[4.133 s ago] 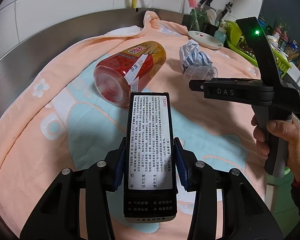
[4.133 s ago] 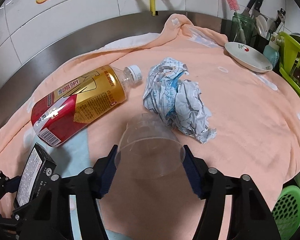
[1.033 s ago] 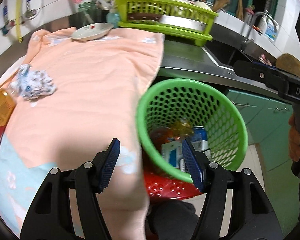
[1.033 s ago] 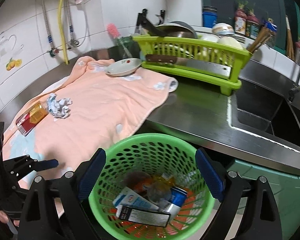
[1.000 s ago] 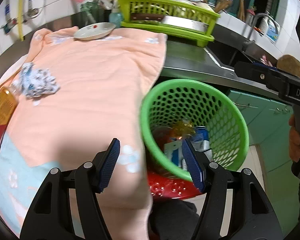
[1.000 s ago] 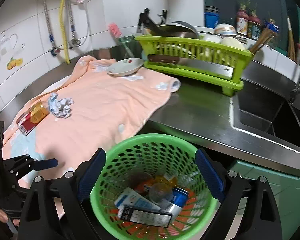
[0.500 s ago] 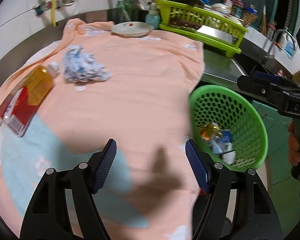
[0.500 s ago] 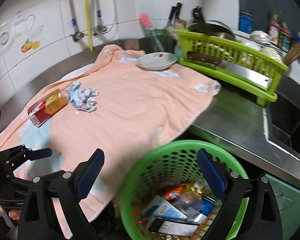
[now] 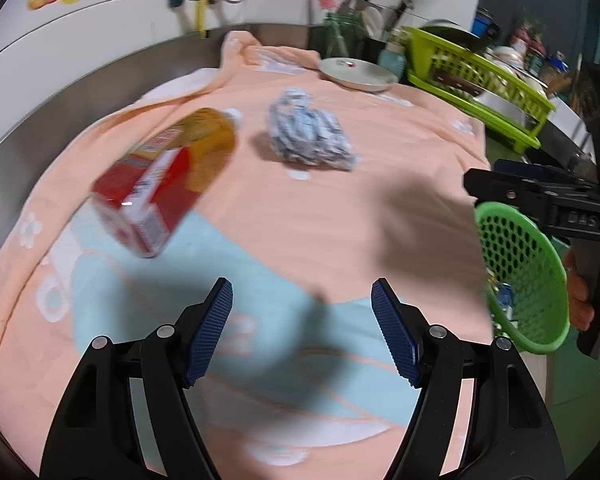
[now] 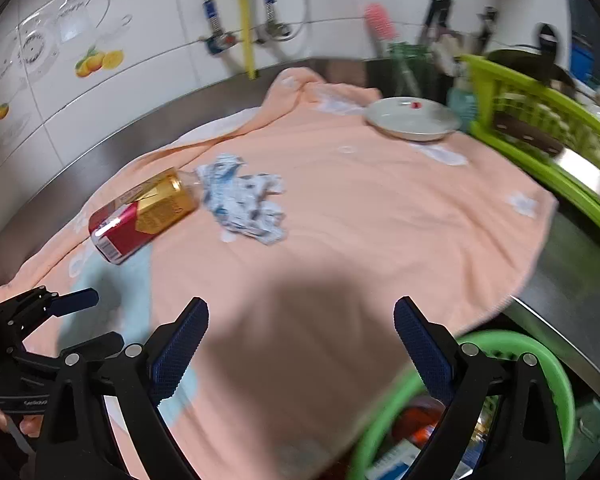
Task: Collect trash
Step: 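Move both tools back over the bottle and foil on the towel, then grasp the crumpled foil with the right tool and drop it into the green basket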
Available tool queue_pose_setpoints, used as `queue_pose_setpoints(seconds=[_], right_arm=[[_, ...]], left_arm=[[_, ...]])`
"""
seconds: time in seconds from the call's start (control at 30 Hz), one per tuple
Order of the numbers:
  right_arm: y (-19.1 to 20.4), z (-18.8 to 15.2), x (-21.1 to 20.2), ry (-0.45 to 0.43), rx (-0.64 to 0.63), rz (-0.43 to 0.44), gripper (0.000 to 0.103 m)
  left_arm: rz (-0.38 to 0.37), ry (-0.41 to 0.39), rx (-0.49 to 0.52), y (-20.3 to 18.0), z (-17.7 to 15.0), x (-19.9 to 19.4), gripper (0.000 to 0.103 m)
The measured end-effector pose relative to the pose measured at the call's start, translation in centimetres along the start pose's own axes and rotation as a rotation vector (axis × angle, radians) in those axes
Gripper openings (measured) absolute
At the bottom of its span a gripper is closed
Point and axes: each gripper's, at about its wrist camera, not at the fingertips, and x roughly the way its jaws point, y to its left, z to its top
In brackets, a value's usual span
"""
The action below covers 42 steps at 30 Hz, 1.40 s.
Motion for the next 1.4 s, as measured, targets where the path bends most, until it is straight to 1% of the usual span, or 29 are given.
queue_pose_setpoints(seconds=[0.2,0.37,0.57,0.7,0.73,0.8,0.83,0.87,0.93,0.97,1.0,1.03,1.1,1.27,1.4], right_arm=[[3.4,2.7,4.1,0.02,-0.075,0.039,0.091],[5.8,4.8,7.8,0.022,-0.138,0.029,0.091],[6.7,6.5,11.7,0.042,-0.15,0.008,0.091],[7.0,7.0,13.0,0.051,-0.157,0.0,0.091],[7.0,7.1,13.3,0.055,-0.157,-0.003,0.09],[7.0,7.2,13.8,0.069,-0.161,-0.006,0.079],[7.0,7.1,14.0,0.076,-0.163,-0.008,0.073],[7.0,7.1,14.2,0.084,-0.165,-0.02,0.07],[6.9,7.0,14.4,0.093,-0.165,-0.039,0.058],[6.7,6.8,14.3,0.095,-0.155,-0.032,0.056],[6.5,6.7,14.0,0.09,-0.148,-0.024,0.051],[6.4,6.5,13.7,0.085,-0.147,-0.026,0.049],[6.2,6.2,12.8,0.074,-0.141,-0.022,0.047],[5.5,5.1,9.7,0.043,-0.137,-0.007,0.044],[4.6,4.1,6.8,0.016,-0.138,-0.003,0.044]], left_arm=[[0.047,-0.026,-0.039,3.5,0.0,-1.2,0.074],[0.081,-0.057,-0.071,6.1,0.4,-2.4,0.075],[0.124,-0.087,-0.087,8.2,1.1,-3.4,0.077],[0.145,-0.092,-0.089,9.0,2.1,-3.1,0.077],[0.144,-0.092,-0.09,9.1,2.3,-3.0,0.078],[0.162,-0.093,-0.085,9.0,2.9,-2.6,0.084],[0.174,-0.096,-0.078,8.9,3.2,-2.4,0.084],[0.18,-0.097,-0.07,8.9,3.6,-2.3,0.084],[0.187,-0.099,-0.053,8.9,4.3,-2.0,0.086],[0.194,-0.097,-0.046,8.8,4.7,-1.8,0.087],[0.204,-0.093,-0.032,8.8,5.2,-1.5,0.087],[0.208,-0.091,-0.02,8.8,5.5,-1.3,0.087],[0.226,-0.083,0.004,8.7,6.2,-0.7,0.087],[0.232,-0.037,0.049,8.5,7.7,2.0,0.087],[0.241,-0.001,0.079,8.3,8.2,3.9,0.087]])
